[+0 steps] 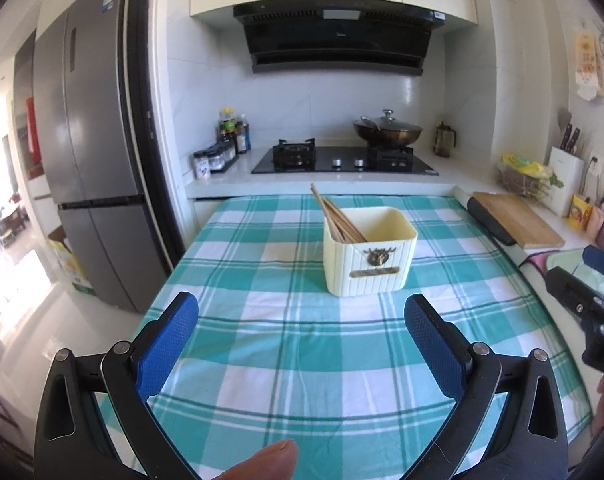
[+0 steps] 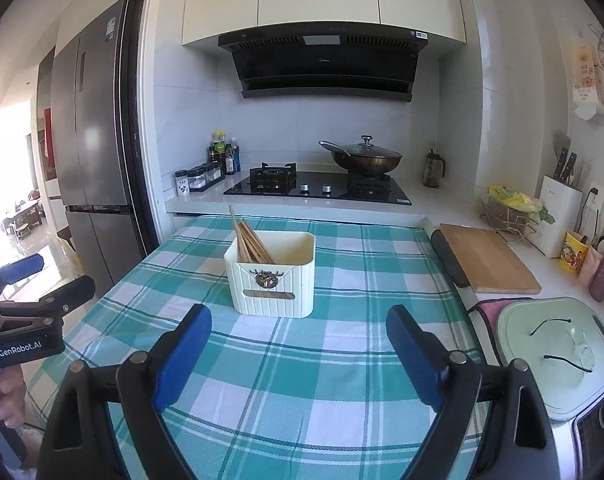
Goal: Organize utensils
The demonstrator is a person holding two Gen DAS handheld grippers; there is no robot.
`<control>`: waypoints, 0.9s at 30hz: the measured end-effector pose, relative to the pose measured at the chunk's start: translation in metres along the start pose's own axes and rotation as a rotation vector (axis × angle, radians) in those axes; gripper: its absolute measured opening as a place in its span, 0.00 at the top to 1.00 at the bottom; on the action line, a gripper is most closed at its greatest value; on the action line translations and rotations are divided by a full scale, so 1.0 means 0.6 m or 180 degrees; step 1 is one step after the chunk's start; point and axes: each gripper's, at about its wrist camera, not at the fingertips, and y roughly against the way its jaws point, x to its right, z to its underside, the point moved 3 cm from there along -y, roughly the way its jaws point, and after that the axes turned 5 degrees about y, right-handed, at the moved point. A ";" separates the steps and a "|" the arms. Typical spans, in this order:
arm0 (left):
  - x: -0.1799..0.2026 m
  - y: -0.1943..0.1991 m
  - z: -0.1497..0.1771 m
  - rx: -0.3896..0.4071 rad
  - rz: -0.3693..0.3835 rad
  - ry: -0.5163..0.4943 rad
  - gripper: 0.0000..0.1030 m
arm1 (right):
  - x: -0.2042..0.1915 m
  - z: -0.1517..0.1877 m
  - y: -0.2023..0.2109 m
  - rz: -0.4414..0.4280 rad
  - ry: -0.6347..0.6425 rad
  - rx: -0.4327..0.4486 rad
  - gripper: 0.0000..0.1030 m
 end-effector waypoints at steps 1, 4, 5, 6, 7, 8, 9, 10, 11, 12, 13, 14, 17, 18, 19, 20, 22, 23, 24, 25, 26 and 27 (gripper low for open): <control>-0.002 0.005 0.000 -0.0004 0.0042 0.0032 0.00 | -0.005 -0.001 0.008 -0.0005 0.0018 0.0010 0.12; -0.004 0.025 -0.001 -0.0014 0.0103 0.0046 0.00 | -0.014 -0.005 0.029 -0.0052 0.0028 0.0048 0.12; -0.004 0.031 -0.003 -0.0012 0.0101 0.0030 0.00 | -0.014 -0.008 0.036 -0.0073 0.0022 0.0055 0.12; -0.003 0.036 -0.005 -0.0008 0.0088 0.0019 0.00 | -0.014 -0.011 0.044 -0.0100 0.0027 0.0068 0.12; -0.003 0.041 -0.007 -0.0006 0.0056 0.0005 0.00 | -0.013 -0.014 0.050 -0.0110 0.0035 0.0079 0.12; -0.003 0.046 -0.009 -0.0003 0.0019 -0.0006 0.00 | -0.010 -0.017 0.061 -0.0095 0.0035 0.0096 0.12; -0.002 0.049 -0.011 0.0005 -0.0018 -0.0014 0.00 | -0.006 -0.020 0.069 -0.0078 0.0016 0.0121 0.12; -0.001 0.054 -0.011 0.0025 -0.0049 -0.0021 0.00 | -0.001 -0.023 0.076 -0.0063 -0.0007 0.0145 0.12; 0.000 0.055 -0.011 0.0025 -0.0068 -0.0028 0.00 | 0.004 -0.025 0.085 -0.0044 -0.0026 0.0172 0.12; 0.001 0.056 -0.011 0.0006 -0.0076 -0.0038 0.00 | 0.008 -0.026 0.092 -0.0031 -0.0037 0.0192 0.12; 0.003 0.057 -0.011 -0.0010 -0.0073 -0.0048 0.00 | 0.011 -0.026 0.098 -0.0024 -0.0049 0.0200 0.12; 0.006 0.058 -0.012 0.0000 -0.0074 -0.0058 0.00 | 0.013 -0.027 0.101 -0.0023 -0.0059 0.0200 0.12; 0.010 0.064 -0.013 0.0069 -0.0153 -0.0078 0.00 | 0.018 -0.028 0.110 -0.0034 -0.0104 0.0214 0.12; 0.010 0.065 -0.014 0.0072 -0.0160 -0.0072 0.00 | 0.018 -0.028 0.112 -0.0045 -0.0112 0.0224 0.12; 0.010 0.066 -0.014 0.0067 -0.0146 -0.0059 0.00 | 0.018 -0.028 0.113 -0.0046 -0.0108 0.0227 0.12; 0.010 0.066 -0.014 0.0063 -0.0130 -0.0044 0.00 | 0.016 -0.027 0.112 -0.0042 -0.0094 0.0228 0.12; 0.010 0.065 -0.014 0.0053 -0.0121 -0.0029 0.00 | 0.014 -0.024 0.113 -0.0043 -0.0086 0.0220 0.12; 0.010 0.064 -0.014 0.0048 -0.0132 -0.0023 0.00 | 0.013 -0.022 0.110 -0.0053 -0.0085 0.0214 0.12; 0.009 0.063 -0.015 0.0048 -0.0139 -0.0019 0.00 | 0.012 -0.020 0.108 -0.0060 -0.0082 0.0207 0.12; 0.009 0.064 -0.015 0.0049 -0.0144 -0.0018 0.00 | 0.011 -0.019 0.106 -0.0065 -0.0077 0.0200 0.12; 0.008 0.064 -0.016 0.0051 -0.0149 -0.0013 0.00 | 0.009 -0.018 0.102 -0.0077 -0.0065 0.0189 0.12; 0.007 0.065 -0.015 0.0056 -0.0149 -0.0013 0.00 | 0.008 -0.016 0.100 -0.0085 -0.0057 0.0182 0.12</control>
